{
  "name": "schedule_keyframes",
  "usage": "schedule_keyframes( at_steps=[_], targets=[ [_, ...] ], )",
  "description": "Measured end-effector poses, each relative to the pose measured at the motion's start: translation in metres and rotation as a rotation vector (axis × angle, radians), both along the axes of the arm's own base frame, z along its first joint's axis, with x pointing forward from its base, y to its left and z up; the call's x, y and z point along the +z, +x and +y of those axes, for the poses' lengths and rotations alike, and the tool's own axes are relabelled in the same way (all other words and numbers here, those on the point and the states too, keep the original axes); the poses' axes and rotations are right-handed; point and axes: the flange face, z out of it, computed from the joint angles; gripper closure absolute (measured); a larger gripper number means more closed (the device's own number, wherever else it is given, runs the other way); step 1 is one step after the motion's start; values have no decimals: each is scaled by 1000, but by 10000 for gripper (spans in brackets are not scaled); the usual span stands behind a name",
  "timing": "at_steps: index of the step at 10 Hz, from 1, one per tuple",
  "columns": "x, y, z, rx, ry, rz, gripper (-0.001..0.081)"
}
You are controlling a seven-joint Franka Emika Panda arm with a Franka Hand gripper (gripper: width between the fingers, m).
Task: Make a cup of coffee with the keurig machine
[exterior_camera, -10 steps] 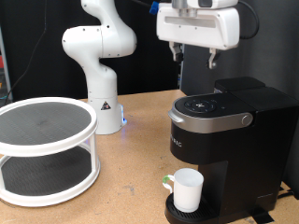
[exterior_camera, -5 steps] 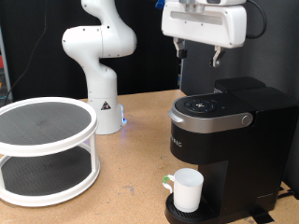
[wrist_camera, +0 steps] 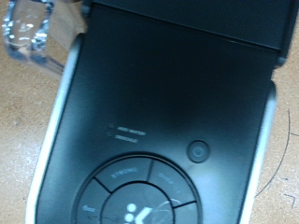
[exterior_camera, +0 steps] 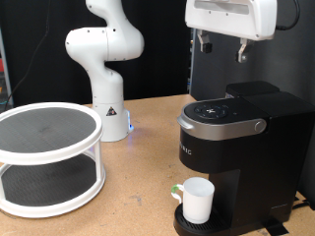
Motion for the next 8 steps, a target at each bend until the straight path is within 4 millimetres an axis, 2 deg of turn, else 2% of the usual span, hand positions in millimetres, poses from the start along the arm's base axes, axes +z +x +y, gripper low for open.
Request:
schedule_keyframes(
  at_steps=[4,8],
  targets=[
    [-1,17,-3,-13,10,0,6],
    [-11,22,-6,-1,-26,14,6]
  ],
)
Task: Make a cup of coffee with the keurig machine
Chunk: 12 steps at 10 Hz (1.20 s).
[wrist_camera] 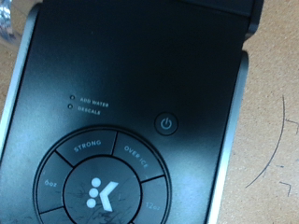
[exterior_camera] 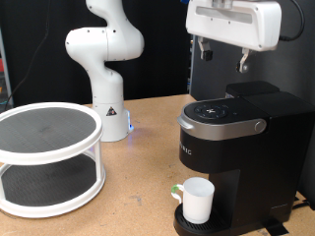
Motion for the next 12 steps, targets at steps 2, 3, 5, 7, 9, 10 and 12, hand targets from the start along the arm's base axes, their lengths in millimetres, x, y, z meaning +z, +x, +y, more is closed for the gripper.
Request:
schedule_keyframes(
  at_steps=[2,3,5,7,9,10,12],
  targets=[
    [-12,1,-2,6,-18,16,6],
    [-18,0,-2,11,-24,21,6],
    [-32,-1,-3,24,-26,18,138],
    [-47,-3,-4,33,-23,0,273],
    [-62,-6,-4,35,-18,-36,594],
    [-68,-9,-5,35,-18,-46,594],
    [-77,-14,-6,35,-16,-60,788]
  ],
)
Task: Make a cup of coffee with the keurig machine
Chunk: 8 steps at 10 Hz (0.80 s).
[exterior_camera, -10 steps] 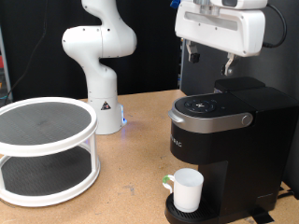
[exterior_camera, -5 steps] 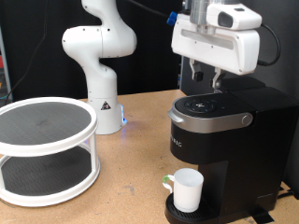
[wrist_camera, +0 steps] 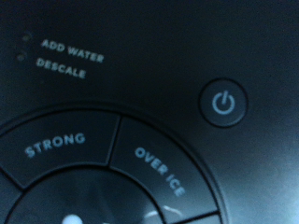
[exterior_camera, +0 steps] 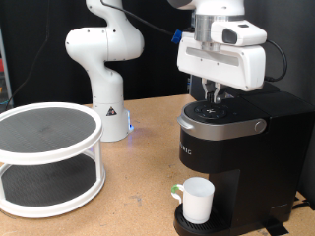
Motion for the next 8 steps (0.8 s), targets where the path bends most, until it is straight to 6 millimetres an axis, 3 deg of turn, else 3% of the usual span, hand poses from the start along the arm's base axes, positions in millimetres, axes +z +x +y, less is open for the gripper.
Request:
schedule_keyframes(
  at_steps=[8],
  targets=[
    [-21,-6,-6,-24,7,-17,804]
  ],
)
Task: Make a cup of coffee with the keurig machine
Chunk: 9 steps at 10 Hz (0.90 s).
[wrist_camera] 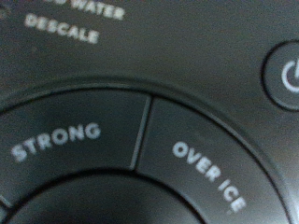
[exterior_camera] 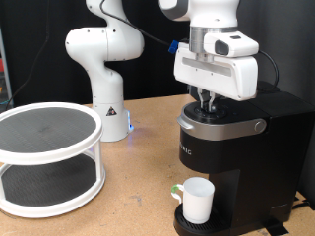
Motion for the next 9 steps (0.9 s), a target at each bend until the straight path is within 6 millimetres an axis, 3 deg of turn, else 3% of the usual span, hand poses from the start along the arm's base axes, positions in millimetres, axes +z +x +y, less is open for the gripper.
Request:
schedule_keyframes(
  at_steps=[4,9],
  targets=[
    [-1,3,-2,-11,1,49,805],
    [-2,23,-12,-80,-14,214,805]
  ],
)
